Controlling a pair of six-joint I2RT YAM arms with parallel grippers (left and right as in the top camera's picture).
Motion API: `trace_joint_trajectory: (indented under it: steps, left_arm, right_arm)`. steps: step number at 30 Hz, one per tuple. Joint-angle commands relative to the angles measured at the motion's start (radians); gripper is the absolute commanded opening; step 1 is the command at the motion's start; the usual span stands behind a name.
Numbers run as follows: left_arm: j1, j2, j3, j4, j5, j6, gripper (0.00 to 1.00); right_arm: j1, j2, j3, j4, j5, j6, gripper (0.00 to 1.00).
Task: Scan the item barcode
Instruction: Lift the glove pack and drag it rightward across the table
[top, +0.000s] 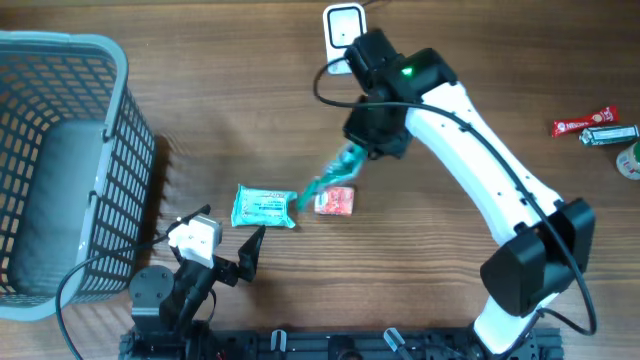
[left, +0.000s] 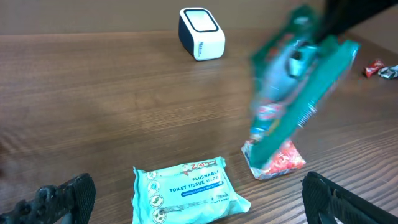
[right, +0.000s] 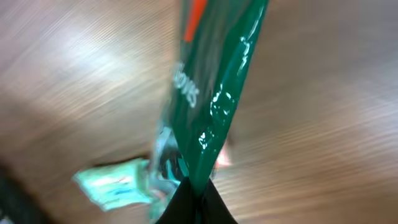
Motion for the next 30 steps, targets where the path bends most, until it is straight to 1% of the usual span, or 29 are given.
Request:
trace_joint_trajectory:
  steps: [1,3,6,7,8,10,13,14,15,19,20,21,22,25,27,30]
  left_arm:
    - [0.003,-0.006,-0.007,0.002,0.012,-0.009,1.00]
    - [0.003,-0.006,-0.007,0.002,0.012,-0.009,1.00]
    - [0.003,-0.006,-0.007,0.002,0.012,-0.009,1.00]
    - [0.003,-0.006,-0.007,0.002,0.012,-0.009,1.00]
    - [0.003,-0.006,-0.007,0.002,0.012,-0.009,1.00]
    - [0.003,-0.006,-0.007,0.002,0.012,-0.009,1.00]
    - [0.003,-0.006,-0.007,0.002,0.012,-0.010,1.00]
    - [0.003,-0.006,-0.007,0.002,0.012,-0.010,1.00]
    - [0.003,-0.006,-0.007,0.002,0.012,-0.009,1.00]
    - [0.003,-0.006,-0.007,0.002,0.012,-0.009,1.00]
    - [0.003,-0.006,-0.007,0.002,0.012,-0.009,1.00]
    - [0.003,-0.006,-0.007,0.002,0.012,-0.009,1.00]
    - [0.003,-0.006,-0.007,0.002,0.012,-0.009,1.00]
    - [0.003,-0.006,-0.007,0.002,0.012,-0.009,1.00]
    - [0.003,-0.006,-0.007,0.002,0.012,-0.009,1.00]
    - [0.003,-0.006,-0.007,0.002,0.012,-0.009,1.00]
  right_arm:
    - [0.040,-0.007,-0.005,0.072,-0.117,-0.126,0.04]
    - [0.049,-0.007,-0.025,0.058,-0.093,-0.126,0.04]
    - [0.059,-0.007,-0.129,0.068,-0.065,-0.125,0.05]
    - [0.059,-0.007,-0.172,0.089,-0.047,-0.125,0.04]
    - [0.059,-0.007,-0.254,0.161,-0.043,-0.138,0.04]
    - [0.055,-0.007,-0.344,0.253,-0.081,-0.171,0.04]
    - [0.055,-0.007,-0.402,0.270,-0.089,-0.168,0.05]
    - [0.055,-0.007,-0.402,0.266,-0.079,-0.173,0.07]
    - [0.054,-0.008,-0.401,0.266,-0.075,-0.193,0.15]
    - [0.054,-0.008,-0.398,0.255,-0.079,-0.222,0.68]
    - [0.052,-0.008,-0.398,0.248,-0.079,-0.224,0.78]
    - [0.052,-0.008,-0.398,0.242,-0.080,-0.237,0.90]
    - [0.052,-0.008,-0.398,0.239,-0.098,-0.279,0.99]
    - [0.055,-0.008,-0.399,0.249,-0.094,-0.358,1.00]
    - [0.053,-0.007,-0.426,0.331,-0.090,-0.435,1.00]
    - [0.050,-0.002,-0.512,0.469,-0.099,-0.461,1.00]
